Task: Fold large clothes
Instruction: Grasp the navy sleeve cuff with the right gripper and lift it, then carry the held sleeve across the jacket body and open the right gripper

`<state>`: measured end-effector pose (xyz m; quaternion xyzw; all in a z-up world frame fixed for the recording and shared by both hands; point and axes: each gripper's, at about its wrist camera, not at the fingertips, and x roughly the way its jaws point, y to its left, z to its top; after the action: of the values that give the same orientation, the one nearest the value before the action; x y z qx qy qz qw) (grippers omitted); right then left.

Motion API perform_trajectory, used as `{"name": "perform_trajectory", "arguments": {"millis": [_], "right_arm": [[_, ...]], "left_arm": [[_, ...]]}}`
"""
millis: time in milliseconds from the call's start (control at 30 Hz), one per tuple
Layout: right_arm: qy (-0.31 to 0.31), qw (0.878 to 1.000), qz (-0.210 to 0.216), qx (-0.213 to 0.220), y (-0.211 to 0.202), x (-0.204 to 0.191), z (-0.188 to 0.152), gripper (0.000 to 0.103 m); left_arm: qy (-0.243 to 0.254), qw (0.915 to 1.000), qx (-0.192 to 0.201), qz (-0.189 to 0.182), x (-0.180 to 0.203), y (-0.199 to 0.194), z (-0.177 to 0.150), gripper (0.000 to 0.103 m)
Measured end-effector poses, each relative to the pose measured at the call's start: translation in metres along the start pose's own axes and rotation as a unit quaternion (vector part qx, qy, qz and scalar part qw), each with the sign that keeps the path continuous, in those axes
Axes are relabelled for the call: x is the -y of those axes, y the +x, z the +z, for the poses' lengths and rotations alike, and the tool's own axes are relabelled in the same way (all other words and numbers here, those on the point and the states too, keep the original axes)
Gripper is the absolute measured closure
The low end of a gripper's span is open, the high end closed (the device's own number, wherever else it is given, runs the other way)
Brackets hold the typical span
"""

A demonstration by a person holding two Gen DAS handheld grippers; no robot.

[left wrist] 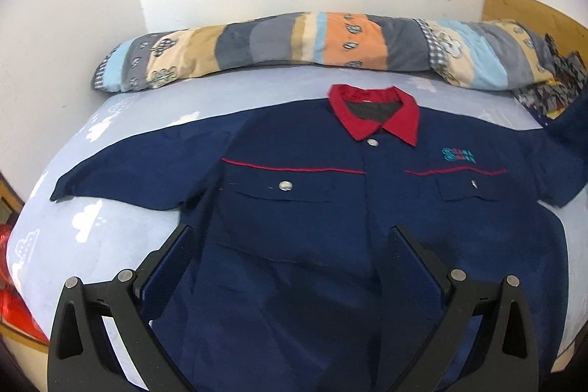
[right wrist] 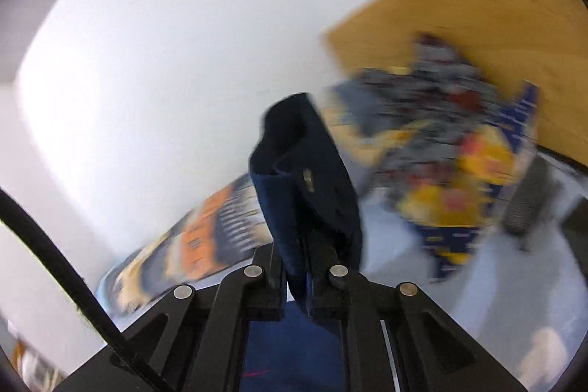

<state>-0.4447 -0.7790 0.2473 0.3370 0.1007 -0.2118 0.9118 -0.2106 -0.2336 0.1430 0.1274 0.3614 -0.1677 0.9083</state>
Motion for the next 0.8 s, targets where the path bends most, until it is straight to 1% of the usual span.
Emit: {"name": "perform_trajectory", "arguments": {"millis": [67, 100, 133, 200, 267, 333, 433, 500, 533, 633, 700, 733, 767, 800], "right_arm": [[-0.034, 0.999, 0.021, -0.009, 0.005, -0.053, -0.012, 0.095], [-0.050, 0.998, 0.041, -0.016, 0.008, -0.085, -0.021, 0.095], [-0.057, 0.997, 0.051, -0.019, 0.011, -0.103, -0.026, 0.095], [-0.078, 0.993, 0.079, -0.033, 0.020, -0.153, -0.037, 0.095], [-0.100, 0.988, 0.104, -0.050, 0.033, -0.203, -0.049, 0.095], [-0.121, 0.984, 0.119, -0.062, 0.041, -0.243, -0.061, 0.095], [-0.156, 0.974, 0.141, -0.084, 0.057, -0.304, -0.092, 0.095], [-0.173, 0.966, 0.155, -0.112, 0.073, -0.340, -0.125, 0.095], [-0.179, 0.963, 0.158, -0.123, 0.080, -0.349, -0.139, 0.095], [-0.205, 0.951, 0.160, -0.168, 0.109, -0.377, -0.199, 0.095], [-0.218, 0.942, 0.155, -0.205, 0.133, -0.388, -0.246, 0.095], [-0.224, 0.937, 0.152, -0.222, 0.143, -0.389, -0.269, 0.095], [-0.232, 0.929, 0.147, -0.246, 0.153, -0.390, -0.300, 0.095], [-0.236, 0.926, 0.142, -0.260, 0.163, -0.388, -0.320, 0.096]], "left_arm": [[-0.009, 0.9999, 0.006, 0.010, -0.009, -0.002, 0.002, 0.000], [-0.014, 0.9997, 0.010, 0.017, -0.015, -0.003, 0.003, 0.000], [-0.017, 0.9996, 0.012, 0.019, -0.019, -0.003, 0.004, 0.000], [-0.026, 0.9993, 0.010, 0.025, -0.030, -0.003, 0.004, 0.000], [-0.042, 0.9987, 0.005, 0.028, -0.043, -0.003, 0.003, 0.000], [-0.061, 0.9976, 0.004, 0.032, -0.058, -0.005, 0.002, 0.000], [-0.089, 0.9952, 0.007, 0.039, -0.081, -0.010, 0.003, 0.000], [-0.105, 0.9935, 0.010, 0.042, -0.092, -0.014, 0.002, 0.000], [-0.114, 0.9924, 0.010, 0.045, -0.098, -0.015, 0.002, 0.000], [-0.135, 0.9893, 0.017, 0.054, -0.113, -0.021, 0.002, 0.000], [-0.150, 0.9867, 0.021, 0.060, -0.124, -0.024, 0.001, 0.000], [-0.156, 0.9856, 0.022, 0.061, -0.128, -0.025, 0.001, 0.000], [-0.162, 0.9847, 0.023, 0.061, -0.132, -0.025, 0.000, 0.000], [-0.167, 0.9839, 0.023, 0.061, -0.135, -0.026, 0.000, 0.000]]}}
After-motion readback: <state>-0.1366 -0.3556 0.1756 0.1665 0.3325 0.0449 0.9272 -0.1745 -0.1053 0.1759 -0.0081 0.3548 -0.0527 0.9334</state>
